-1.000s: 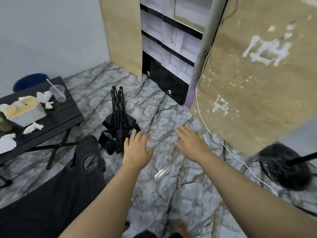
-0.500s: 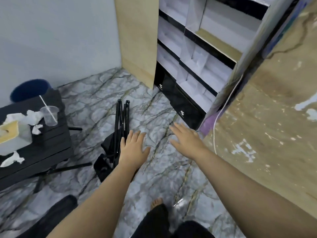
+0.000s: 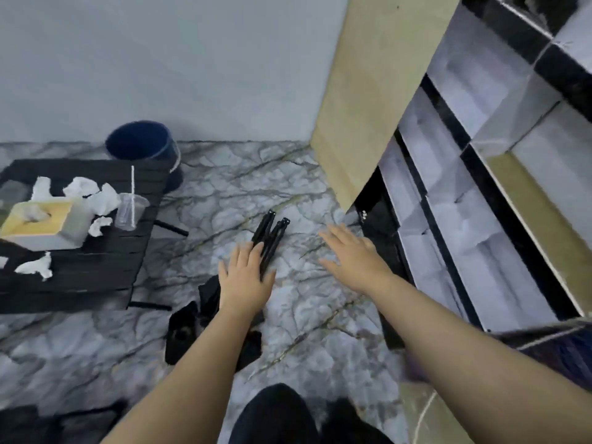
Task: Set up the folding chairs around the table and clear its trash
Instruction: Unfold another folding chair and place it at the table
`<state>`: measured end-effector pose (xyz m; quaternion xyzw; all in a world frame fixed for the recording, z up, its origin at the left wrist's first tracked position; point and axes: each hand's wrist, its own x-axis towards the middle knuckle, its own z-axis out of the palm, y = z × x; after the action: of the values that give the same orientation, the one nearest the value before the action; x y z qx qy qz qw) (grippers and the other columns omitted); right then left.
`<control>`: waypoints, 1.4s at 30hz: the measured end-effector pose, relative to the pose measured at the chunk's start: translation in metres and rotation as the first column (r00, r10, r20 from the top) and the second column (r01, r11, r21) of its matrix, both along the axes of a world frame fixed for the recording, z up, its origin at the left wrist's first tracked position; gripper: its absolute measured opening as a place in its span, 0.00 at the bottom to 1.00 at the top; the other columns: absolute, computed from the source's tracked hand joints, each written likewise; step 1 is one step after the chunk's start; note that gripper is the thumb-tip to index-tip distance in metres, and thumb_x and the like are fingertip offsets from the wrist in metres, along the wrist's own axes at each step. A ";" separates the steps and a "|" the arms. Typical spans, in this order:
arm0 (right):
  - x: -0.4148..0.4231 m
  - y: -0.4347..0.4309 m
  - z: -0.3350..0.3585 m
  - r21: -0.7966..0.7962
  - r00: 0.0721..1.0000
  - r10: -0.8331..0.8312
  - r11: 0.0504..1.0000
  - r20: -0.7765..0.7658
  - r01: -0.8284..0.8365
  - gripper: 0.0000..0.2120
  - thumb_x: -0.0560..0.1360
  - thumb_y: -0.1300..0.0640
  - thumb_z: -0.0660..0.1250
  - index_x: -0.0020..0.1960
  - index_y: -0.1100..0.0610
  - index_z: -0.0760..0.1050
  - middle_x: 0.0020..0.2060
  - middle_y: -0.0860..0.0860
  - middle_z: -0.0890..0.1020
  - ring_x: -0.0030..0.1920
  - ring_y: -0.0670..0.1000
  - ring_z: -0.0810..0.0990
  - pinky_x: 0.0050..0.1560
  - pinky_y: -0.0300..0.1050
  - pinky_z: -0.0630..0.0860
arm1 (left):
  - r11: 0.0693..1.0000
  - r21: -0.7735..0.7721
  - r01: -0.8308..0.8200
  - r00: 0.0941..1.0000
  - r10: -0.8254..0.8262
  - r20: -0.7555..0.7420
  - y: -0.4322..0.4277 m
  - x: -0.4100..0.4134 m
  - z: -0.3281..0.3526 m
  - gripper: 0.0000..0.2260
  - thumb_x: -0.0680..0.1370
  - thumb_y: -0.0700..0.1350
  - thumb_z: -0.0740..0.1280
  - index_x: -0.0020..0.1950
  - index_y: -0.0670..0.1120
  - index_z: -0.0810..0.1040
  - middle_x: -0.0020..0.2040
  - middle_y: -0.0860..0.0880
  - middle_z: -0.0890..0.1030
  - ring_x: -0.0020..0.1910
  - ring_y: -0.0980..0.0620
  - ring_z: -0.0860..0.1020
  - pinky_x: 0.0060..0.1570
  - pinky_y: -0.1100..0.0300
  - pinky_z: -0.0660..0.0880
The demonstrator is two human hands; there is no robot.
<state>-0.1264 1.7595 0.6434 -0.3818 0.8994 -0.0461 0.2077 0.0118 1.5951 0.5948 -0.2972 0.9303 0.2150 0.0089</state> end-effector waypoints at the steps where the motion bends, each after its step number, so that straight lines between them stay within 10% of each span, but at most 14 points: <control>1: -0.013 -0.014 -0.001 0.002 0.999 0.052 0.999 0.003 -0.052 0.28 0.80 0.44 0.52 0.76 0.49 0.48 0.77 0.48 0.47 0.77 0.50 0.44 0.75 0.54 0.48 | 0.998 0.011 -0.056 0.998 0.056 0.000 -0.006 -0.002 -0.002 0.26 0.79 0.56 0.55 0.74 0.50 0.55 0.77 0.49 0.56 0.77 0.48 0.48 0.74 0.44 0.46; 9: -0.037 -0.199 -0.021 0.001 0.834 0.548 0.836 0.060 -0.549 0.27 0.80 0.44 0.52 0.76 0.48 0.49 0.77 0.48 0.46 0.77 0.50 0.43 0.75 0.56 0.49 | 0.838 0.057 -0.543 0.839 0.544 -0.004 -0.092 0.029 -0.023 0.25 0.78 0.54 0.58 0.74 0.51 0.57 0.76 0.49 0.59 0.76 0.47 0.51 0.73 0.42 0.50; 15: 0.005 -0.336 -0.029 0.022 0.556 0.827 0.556 0.088 -0.831 0.27 0.80 0.44 0.53 0.76 0.47 0.51 0.77 0.47 0.50 0.77 0.48 0.48 0.75 0.53 0.51 | 0.565 0.172 -0.807 0.579 0.815 0.037 -0.149 0.080 -0.030 0.25 0.77 0.52 0.60 0.72 0.51 0.59 0.73 0.48 0.63 0.70 0.46 0.64 0.63 0.44 0.69; 20: 0.064 -0.403 -0.039 0.051 0.258 0.960 0.254 0.105 -0.966 0.27 0.80 0.44 0.54 0.76 0.47 0.50 0.77 0.47 0.51 0.77 0.49 0.47 0.74 0.54 0.54 | 0.295 0.056 -0.954 0.298 0.952 0.069 -0.148 0.123 -0.026 0.25 0.77 0.51 0.60 0.73 0.52 0.57 0.73 0.50 0.62 0.74 0.48 0.57 0.72 0.43 0.57; 31: 0.136 -0.448 -0.085 0.045 -0.456 0.884 -0.462 0.103 -0.886 0.28 0.79 0.44 0.54 0.76 0.49 0.51 0.77 0.49 0.54 0.77 0.50 0.49 0.74 0.56 0.56 | -0.357 0.004 -0.934 -0.353 0.925 0.143 -0.083 0.089 -0.054 0.24 0.79 0.53 0.57 0.74 0.50 0.57 0.76 0.49 0.57 0.76 0.47 0.49 0.73 0.42 0.47; 42: 0.129 -0.426 -0.288 0.059 -0.686 0.705 -0.704 0.181 -0.708 0.27 0.79 0.45 0.54 0.76 0.49 0.52 0.77 0.47 0.52 0.77 0.49 0.47 0.75 0.54 0.54 | -0.627 -0.036 -0.779 -0.618 0.755 0.221 -0.044 0.016 -0.248 0.33 0.71 0.61 0.40 0.73 0.49 0.60 0.75 0.48 0.62 0.76 0.44 0.52 0.73 0.40 0.48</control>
<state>0.0031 1.3336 0.3555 -0.9525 -0.0018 0.2557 0.1654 0.0282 1.5515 0.3464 -0.9744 0.1105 0.1671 -0.1018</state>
